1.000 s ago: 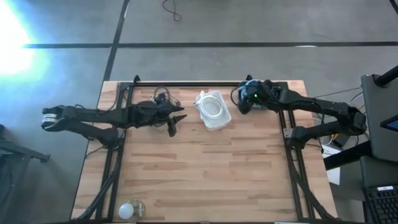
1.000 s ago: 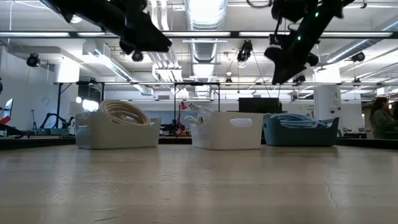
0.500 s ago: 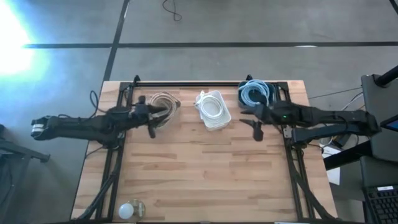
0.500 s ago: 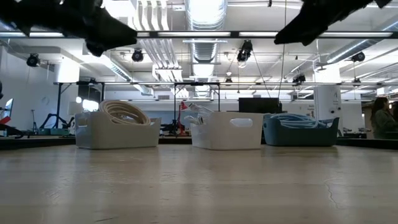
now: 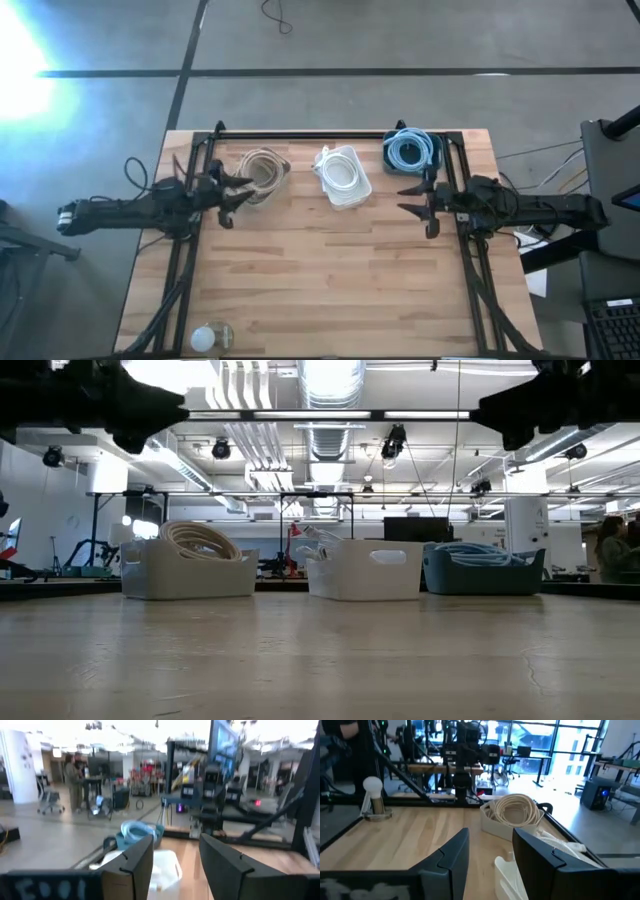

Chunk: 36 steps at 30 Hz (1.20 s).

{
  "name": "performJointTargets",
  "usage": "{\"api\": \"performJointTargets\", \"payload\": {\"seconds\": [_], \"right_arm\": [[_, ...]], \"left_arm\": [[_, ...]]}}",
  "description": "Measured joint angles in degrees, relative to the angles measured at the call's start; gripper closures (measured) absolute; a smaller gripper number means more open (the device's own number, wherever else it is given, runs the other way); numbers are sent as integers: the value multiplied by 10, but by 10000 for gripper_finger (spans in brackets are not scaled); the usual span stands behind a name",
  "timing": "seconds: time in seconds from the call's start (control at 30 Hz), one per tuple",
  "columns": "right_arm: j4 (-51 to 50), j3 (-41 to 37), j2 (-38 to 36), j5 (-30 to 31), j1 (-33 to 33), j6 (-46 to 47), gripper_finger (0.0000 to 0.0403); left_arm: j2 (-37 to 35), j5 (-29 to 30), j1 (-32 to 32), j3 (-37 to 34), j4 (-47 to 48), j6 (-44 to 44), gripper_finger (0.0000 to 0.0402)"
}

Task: Sort HDMI cables
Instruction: Return to Home Position

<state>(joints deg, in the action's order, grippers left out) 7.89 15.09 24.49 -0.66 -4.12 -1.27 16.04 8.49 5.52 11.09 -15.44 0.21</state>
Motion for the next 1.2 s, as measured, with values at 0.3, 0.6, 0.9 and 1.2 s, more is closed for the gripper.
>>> {"api": "performJointTargets", "payload": {"seconds": [0.3, 0.6, 0.9, 1.2], "right_arm": [[0, -57, -121, 2, 0, 18, 259], [-2, -93, -200, 2, 0, 26, 248], [-4, -131, -241, 2, 0, 37, 248], [-4, -144, -244, 2, 0, 56, 247]], "left_arm": [[-74, 2, 0, -3, 40, -10, 234], [-115, 2, 0, -41, 38, -8, 234], [-160, 11, 0, -105, 17, -17, 234], [-160, 22, 0, -105, 26, -7, 234]]}}
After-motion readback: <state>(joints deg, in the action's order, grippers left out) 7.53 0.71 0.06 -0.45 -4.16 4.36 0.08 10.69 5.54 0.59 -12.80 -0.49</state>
